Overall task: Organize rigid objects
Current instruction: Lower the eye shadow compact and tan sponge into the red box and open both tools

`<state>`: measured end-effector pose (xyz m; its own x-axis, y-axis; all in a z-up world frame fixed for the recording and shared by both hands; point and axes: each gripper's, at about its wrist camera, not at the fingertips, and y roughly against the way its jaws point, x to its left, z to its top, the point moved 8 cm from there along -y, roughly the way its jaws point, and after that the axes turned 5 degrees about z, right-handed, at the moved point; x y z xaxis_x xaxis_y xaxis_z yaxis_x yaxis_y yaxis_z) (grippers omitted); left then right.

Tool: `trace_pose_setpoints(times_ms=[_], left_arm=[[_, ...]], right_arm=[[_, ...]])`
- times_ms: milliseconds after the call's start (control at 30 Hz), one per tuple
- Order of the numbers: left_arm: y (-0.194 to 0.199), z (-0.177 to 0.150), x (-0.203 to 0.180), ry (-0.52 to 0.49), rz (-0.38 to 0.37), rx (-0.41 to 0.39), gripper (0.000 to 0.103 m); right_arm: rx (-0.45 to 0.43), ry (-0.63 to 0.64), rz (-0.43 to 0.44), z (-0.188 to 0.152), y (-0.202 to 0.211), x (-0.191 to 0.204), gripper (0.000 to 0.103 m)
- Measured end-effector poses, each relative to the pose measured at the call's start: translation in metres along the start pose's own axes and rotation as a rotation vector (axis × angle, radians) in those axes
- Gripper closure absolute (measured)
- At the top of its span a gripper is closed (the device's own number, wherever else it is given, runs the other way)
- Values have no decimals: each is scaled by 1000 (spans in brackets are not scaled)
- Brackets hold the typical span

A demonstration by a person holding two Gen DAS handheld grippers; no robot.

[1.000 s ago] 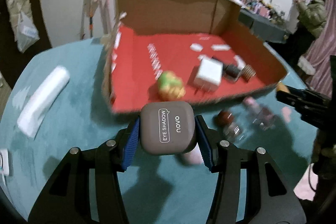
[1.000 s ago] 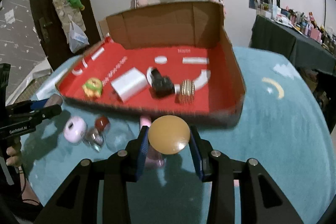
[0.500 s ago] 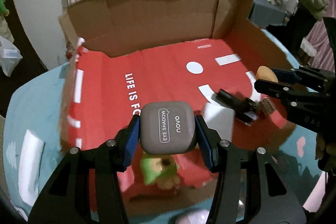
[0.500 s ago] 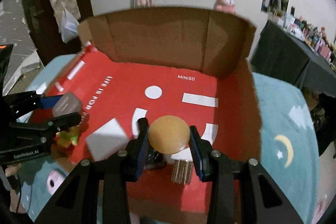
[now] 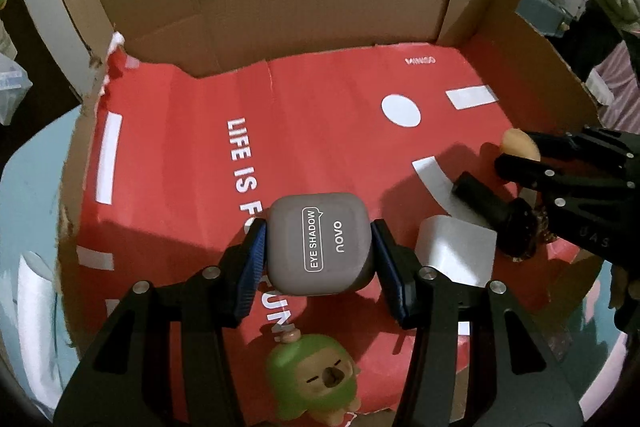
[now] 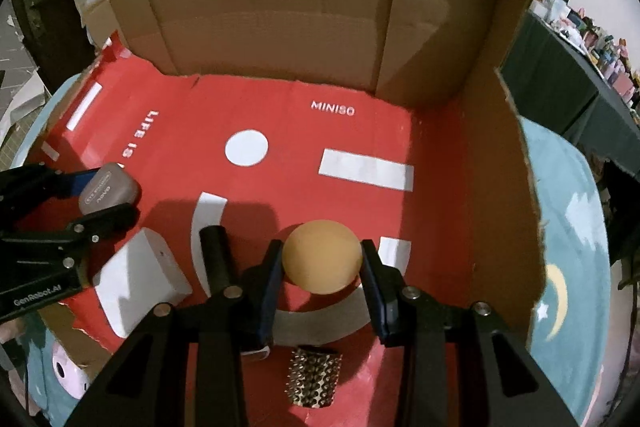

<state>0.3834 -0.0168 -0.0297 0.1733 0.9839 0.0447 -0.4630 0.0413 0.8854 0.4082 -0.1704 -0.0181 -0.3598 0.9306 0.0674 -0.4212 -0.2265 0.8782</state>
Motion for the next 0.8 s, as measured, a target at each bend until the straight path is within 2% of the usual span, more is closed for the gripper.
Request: trace_pose_setpoints(times_ms=[600,800], left_arm=[[-2,-2,1,1,-8,-4,53],[1,-2,3,10,-25,-14,52]], right_arm=[[26,-6,19,-2,-5,-8,62],[27,-6,32,0,-8,-6,57]])
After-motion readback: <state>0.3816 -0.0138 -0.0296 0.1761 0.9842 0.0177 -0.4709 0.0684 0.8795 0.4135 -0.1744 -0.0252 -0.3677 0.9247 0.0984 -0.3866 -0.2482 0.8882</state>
